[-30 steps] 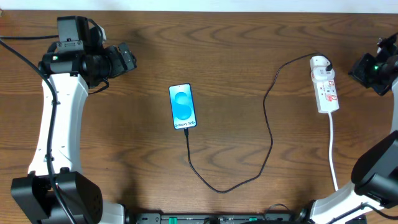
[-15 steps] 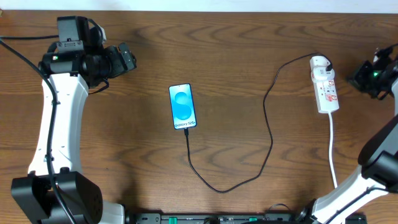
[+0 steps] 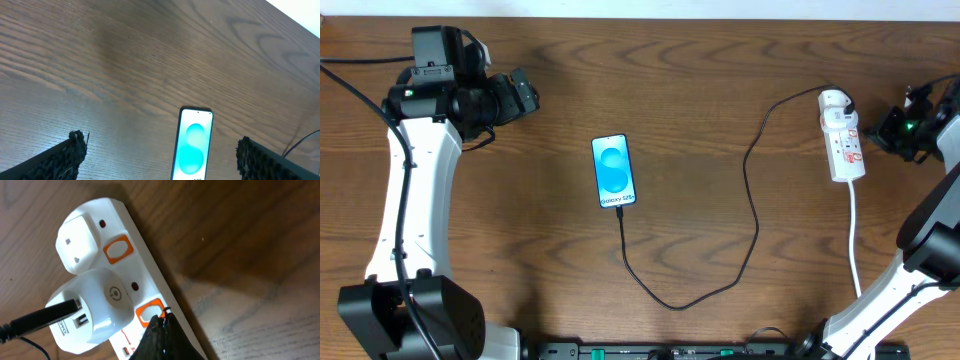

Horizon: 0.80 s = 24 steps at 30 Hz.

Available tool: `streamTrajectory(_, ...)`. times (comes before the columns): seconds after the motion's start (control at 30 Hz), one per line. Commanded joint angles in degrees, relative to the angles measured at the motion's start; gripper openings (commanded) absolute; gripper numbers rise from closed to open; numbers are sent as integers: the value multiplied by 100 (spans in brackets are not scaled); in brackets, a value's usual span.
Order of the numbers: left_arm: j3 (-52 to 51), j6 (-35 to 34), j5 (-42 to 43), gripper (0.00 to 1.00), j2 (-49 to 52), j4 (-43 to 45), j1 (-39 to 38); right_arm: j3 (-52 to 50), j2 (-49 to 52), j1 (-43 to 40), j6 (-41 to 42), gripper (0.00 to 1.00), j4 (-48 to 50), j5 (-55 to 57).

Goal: Plug charger to phone and switch on socket
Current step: 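Move the right gripper to the power strip's orange switch, then press the orange switch beside the charger plug with the right gripper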

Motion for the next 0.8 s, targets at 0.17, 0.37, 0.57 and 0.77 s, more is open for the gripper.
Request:
streamTrajectory(0.17, 35, 31, -42, 98, -33, -22, 17, 81, 216, 177, -216, 1, 153, -94)
streamTrajectory(0.37, 35, 31, -42, 98, -35, -22, 17, 81, 254, 249, -286, 1, 151, -90)
streamTrajectory(0.57, 35, 28, -42, 98, -33, -22, 17, 70, 254, 249, -284, 1, 142, -92)
streamTrajectory(0.77, 35, 31, -42, 98, -33, -22, 17, 46, 254, 282, -282, 1, 101, -92)
